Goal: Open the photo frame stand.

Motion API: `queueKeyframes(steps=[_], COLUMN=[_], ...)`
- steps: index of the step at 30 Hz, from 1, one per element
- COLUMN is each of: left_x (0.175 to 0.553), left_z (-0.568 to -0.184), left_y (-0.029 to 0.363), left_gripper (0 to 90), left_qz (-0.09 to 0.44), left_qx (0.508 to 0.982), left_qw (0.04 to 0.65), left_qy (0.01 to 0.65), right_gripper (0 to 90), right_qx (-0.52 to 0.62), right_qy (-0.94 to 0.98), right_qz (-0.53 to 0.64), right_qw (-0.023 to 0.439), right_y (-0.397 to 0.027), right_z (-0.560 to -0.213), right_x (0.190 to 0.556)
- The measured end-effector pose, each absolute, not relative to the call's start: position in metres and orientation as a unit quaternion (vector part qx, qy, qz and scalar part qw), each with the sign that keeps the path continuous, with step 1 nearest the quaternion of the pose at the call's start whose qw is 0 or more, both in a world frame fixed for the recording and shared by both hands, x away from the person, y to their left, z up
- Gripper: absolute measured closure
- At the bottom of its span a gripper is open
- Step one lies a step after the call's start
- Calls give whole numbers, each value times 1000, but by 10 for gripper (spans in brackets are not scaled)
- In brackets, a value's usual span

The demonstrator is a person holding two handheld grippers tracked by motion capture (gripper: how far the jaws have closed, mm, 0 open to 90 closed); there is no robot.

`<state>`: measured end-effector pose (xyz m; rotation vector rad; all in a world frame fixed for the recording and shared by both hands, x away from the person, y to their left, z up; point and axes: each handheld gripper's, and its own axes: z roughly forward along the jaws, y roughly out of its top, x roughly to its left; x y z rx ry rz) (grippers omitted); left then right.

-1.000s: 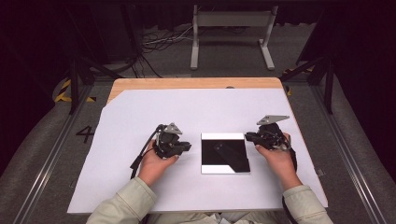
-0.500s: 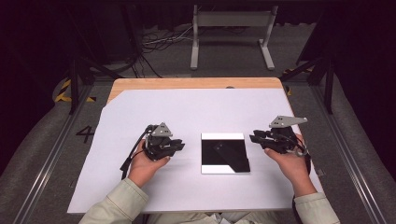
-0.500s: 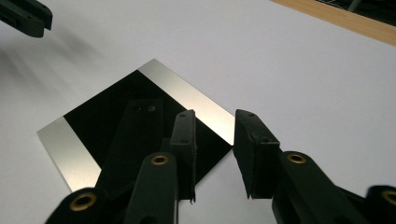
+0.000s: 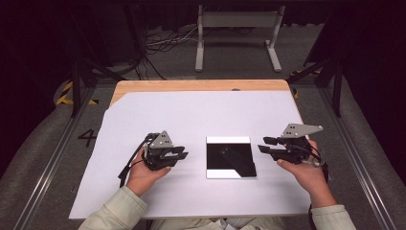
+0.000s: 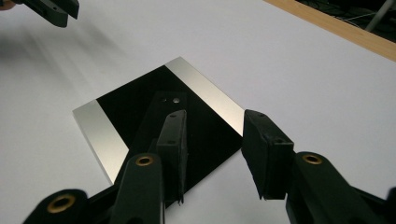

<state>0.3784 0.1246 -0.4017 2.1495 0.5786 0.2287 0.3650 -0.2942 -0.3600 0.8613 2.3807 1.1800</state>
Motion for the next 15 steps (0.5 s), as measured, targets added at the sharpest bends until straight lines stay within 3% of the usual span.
queueKeyframes(steps=[6, 15], left_x=[375, 374], left_z=[-402, -402], left_y=[131, 131], left_gripper=[720, 724], left_qz=[86, 93], left_qx=[862, 860], left_qw=[449, 451], left_qy=[218, 218], right_gripper=[649, 647], right_qx=[276, 249], right_qy=[844, 854], right_qz=[435, 433], right_qw=[147, 144], right_y=[-297, -296], right_z=[-363, -370], right_x=[361, 356])
